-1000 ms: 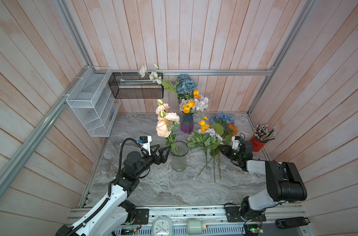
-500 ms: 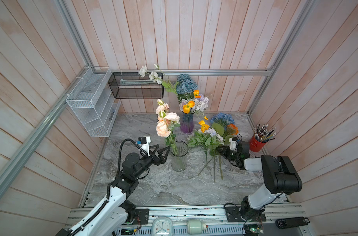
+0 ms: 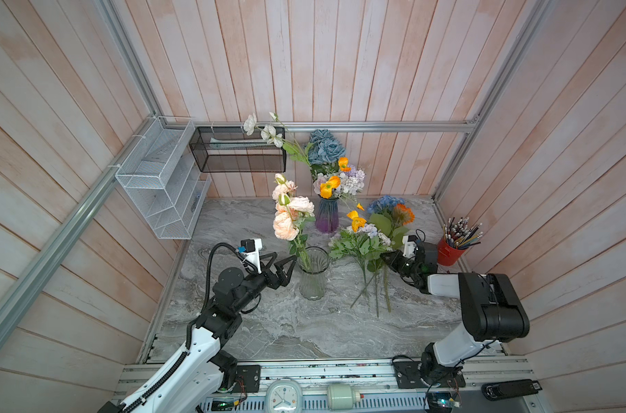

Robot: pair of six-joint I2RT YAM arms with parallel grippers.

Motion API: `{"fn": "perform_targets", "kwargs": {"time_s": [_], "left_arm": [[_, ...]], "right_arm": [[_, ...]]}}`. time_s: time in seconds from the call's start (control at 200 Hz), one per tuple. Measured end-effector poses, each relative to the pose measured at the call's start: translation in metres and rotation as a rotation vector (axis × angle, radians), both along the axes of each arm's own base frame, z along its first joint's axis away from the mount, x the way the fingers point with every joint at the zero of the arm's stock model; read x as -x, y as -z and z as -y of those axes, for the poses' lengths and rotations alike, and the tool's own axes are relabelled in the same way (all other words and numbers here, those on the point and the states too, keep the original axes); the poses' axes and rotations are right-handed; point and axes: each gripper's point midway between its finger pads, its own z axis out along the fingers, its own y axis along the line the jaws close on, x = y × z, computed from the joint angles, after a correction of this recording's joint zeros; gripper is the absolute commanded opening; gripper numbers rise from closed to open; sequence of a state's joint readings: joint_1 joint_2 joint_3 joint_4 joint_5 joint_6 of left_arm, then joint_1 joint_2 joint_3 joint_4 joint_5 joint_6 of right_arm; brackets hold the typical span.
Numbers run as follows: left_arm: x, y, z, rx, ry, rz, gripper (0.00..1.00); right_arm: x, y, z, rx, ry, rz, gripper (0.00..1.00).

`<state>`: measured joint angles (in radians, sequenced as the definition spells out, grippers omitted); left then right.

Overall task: Arrange flowers in a vase
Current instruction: Pick up the flower from the top-right of the table.

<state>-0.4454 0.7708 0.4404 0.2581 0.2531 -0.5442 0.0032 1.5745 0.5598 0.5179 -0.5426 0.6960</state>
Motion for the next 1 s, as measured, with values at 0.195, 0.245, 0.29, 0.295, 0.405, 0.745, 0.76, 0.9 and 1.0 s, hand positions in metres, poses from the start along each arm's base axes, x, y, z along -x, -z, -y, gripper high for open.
{"fn": "perform_targets", "kwargs": {"time_s": [0.195,0.245,0.29,0.295,0.405,0.745,0.76,0.9,1.0], "left_arm": [[-0.003,0.004,0.002,-0.006,0.000,-0.010,1.00],[-0.005,0.006,0.002,-0.008,0.000,-0.014,1.00],[-0.006,0.008,0.003,-0.010,0.000,-0.018,1.00],[-0.006,0.008,0.003,-0.011,0.000,-0.019,1.00],[-0.007,0.009,0.003,-0.012,-0.001,-0.021,1.00],[-0.008,0.000,-0.010,-0.026,-0.071,0.022,1.00],[-0.008,-0.001,-0.011,-0.028,-0.075,0.025,1.00],[-0.005,0.001,-0.012,-0.056,-0.073,0.031,1.00],[-0.001,0.007,-0.007,-0.086,-0.033,0.031,1.00]], "right_arm": [[0.006,-0.055,0.010,0.083,0.030,0.144,0.00],[0.009,-0.065,0.014,0.104,0.043,0.169,0.00],[0.011,-0.074,0.018,0.127,0.056,0.189,0.00],[0.012,-0.074,0.018,0.128,0.058,0.189,0.00],[0.017,-0.090,0.027,0.172,0.088,0.219,0.00],[0.013,-0.213,0.034,0.263,0.110,0.458,0.00],[0.014,-0.219,0.034,0.265,0.109,0.470,0.00],[0.025,-0.272,0.029,0.265,0.093,0.576,0.00],[0.038,-0.310,0.017,0.249,0.052,0.658,0.00]]}}
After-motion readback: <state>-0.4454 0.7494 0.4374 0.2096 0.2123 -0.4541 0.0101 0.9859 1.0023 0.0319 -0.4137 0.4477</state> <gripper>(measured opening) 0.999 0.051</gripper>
